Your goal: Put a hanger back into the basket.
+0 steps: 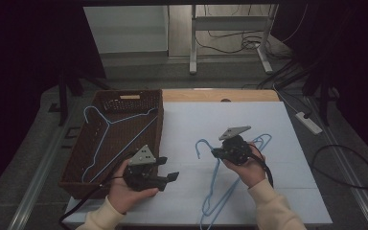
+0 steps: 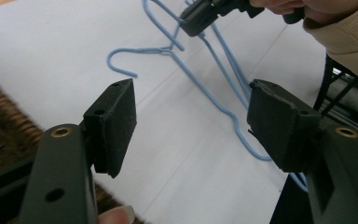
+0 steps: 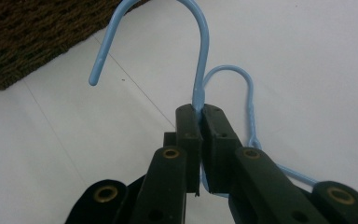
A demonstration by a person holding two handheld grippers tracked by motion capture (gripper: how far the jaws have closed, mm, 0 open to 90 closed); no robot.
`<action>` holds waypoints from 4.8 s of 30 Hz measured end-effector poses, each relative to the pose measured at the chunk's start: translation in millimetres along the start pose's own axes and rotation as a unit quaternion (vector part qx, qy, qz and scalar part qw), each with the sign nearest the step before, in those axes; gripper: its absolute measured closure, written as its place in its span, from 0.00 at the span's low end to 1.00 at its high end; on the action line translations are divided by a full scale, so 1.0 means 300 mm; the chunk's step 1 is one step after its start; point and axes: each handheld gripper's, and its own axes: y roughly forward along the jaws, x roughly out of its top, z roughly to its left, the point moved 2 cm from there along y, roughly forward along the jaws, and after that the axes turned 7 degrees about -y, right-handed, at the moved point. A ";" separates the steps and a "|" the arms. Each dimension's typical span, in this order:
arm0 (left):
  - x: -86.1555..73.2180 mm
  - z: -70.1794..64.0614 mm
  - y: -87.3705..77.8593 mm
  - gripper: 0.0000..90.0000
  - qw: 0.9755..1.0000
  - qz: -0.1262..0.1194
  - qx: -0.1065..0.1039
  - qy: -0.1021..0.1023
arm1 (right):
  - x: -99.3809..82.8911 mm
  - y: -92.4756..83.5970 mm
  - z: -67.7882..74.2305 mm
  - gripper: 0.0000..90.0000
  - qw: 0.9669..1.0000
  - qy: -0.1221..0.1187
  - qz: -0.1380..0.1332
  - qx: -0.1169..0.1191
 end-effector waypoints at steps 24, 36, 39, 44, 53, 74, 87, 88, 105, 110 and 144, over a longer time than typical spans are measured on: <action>0.018 -0.070 0.158 0.37 0.999 0.039 -0.033 0.000 | 0.001 -0.021 -0.001 0.96 1.000 0.026 -0.017 0.003; 0.006 -0.111 0.243 0.39 0.997 0.062 -0.052 0.001 | -0.001 -0.024 -0.001 0.96 0.999 0.026 -0.018 0.005; 0.007 -0.114 0.258 0.40 0.997 0.064 -0.054 -0.005 | -0.001 -0.028 -0.003 0.96 0.999 0.029 -0.021 0.005; 0.007 -0.116 0.282 0.40 0.996 0.066 -0.055 -0.011 | 0.000 -0.028 -0.003 0.96 0.999 0.031 -0.023 0.006; -0.009 -0.121 0.347 0.43 0.995 0.079 -0.054 -0.024 | 0.002 -0.036 0.001 0.96 0.999 0.039 -0.028 0.006; -0.019 -0.090 0.423 0.90 0.990 0.076 -0.077 -0.087 | 0.007 -0.056 0.006 0.96 0.998 0.046 -0.043 0.008; 0.000 -0.092 0.406 0.96 0.989 0.038 -0.086 -0.116 | -0.073 -0.160 -0.006 0.57 0.989 0.068 -0.134 0.001; 0.000 -0.092 0.406 0.96 0.989 0.038 -0.086 -0.116 | -0.073 -0.160 -0.006 0.57 0.989 0.068 -0.134 0.001; 0.056 -0.109 0.291 0.96 0.992 -0.002 -0.088 -0.092 | -0.347 -0.310 -0.040 0.44 0.975 0.082 -0.202 -0.048; 0.081 -0.109 0.242 0.96 0.991 -0.019 -0.095 -0.088 | -0.377 -0.317 -0.060 0.44 0.973 0.095 -0.203 -0.058; 0.127 -0.015 -0.068 0.96 0.991 -0.071 -0.088 -0.065 | -0.397 -0.277 -0.073 0.44 0.978 0.096 -0.175 -0.058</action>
